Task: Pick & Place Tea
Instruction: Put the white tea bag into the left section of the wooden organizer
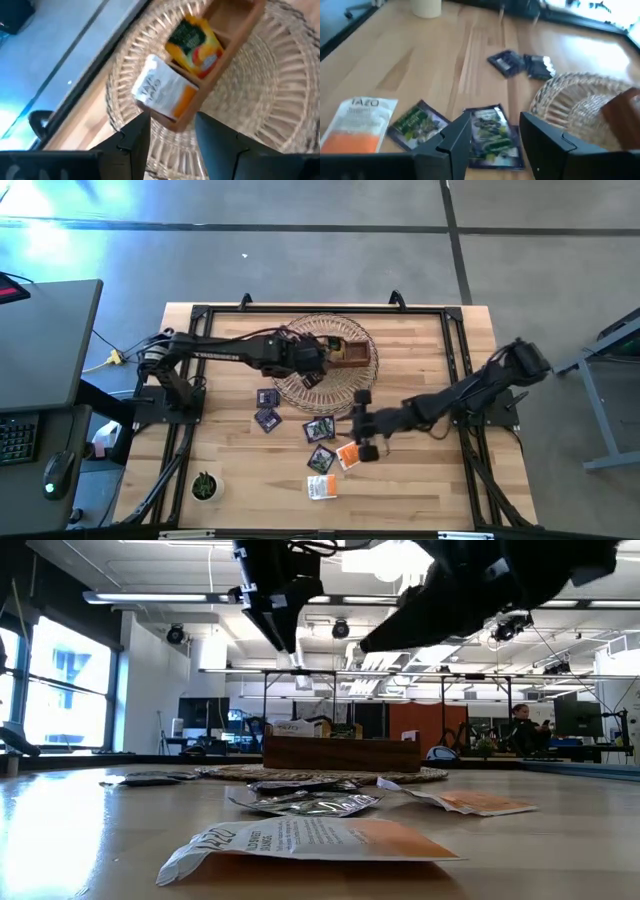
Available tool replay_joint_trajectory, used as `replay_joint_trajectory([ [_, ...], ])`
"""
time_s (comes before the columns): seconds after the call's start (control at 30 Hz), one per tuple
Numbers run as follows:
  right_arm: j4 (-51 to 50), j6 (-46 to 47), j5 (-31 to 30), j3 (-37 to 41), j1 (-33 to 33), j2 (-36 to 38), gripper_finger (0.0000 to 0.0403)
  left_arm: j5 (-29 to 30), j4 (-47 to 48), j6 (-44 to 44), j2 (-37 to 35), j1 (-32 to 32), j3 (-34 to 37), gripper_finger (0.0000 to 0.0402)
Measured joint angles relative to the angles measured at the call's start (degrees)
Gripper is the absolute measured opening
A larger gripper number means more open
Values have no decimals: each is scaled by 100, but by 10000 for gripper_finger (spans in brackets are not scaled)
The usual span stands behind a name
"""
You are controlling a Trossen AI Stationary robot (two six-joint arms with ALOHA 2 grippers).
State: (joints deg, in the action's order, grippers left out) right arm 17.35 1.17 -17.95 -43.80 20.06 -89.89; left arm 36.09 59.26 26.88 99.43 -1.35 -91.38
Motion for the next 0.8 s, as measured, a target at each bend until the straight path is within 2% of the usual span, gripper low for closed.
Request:
replay_joint_trajectory([
  [0.23, -1513, 1049, -477, -1356, 433, -799, 141, 189, 263, 12, -13, -4, -8, 152],
  [0.37, -2475, 1951, -745, -1900, 664, -1092, 140, 410, 289, 17, -11, -4, -8, 152],
  [0.6, -3010, 3122, -863, -2108, 980, -1343, 140, 761, 564, 144, -11, -4, -8, 152],
  [0.8, -3085, 3032, -1084, -2098, 1182, -1681, 140, 901, 891, 353, -8, -4, -8, 152],
])
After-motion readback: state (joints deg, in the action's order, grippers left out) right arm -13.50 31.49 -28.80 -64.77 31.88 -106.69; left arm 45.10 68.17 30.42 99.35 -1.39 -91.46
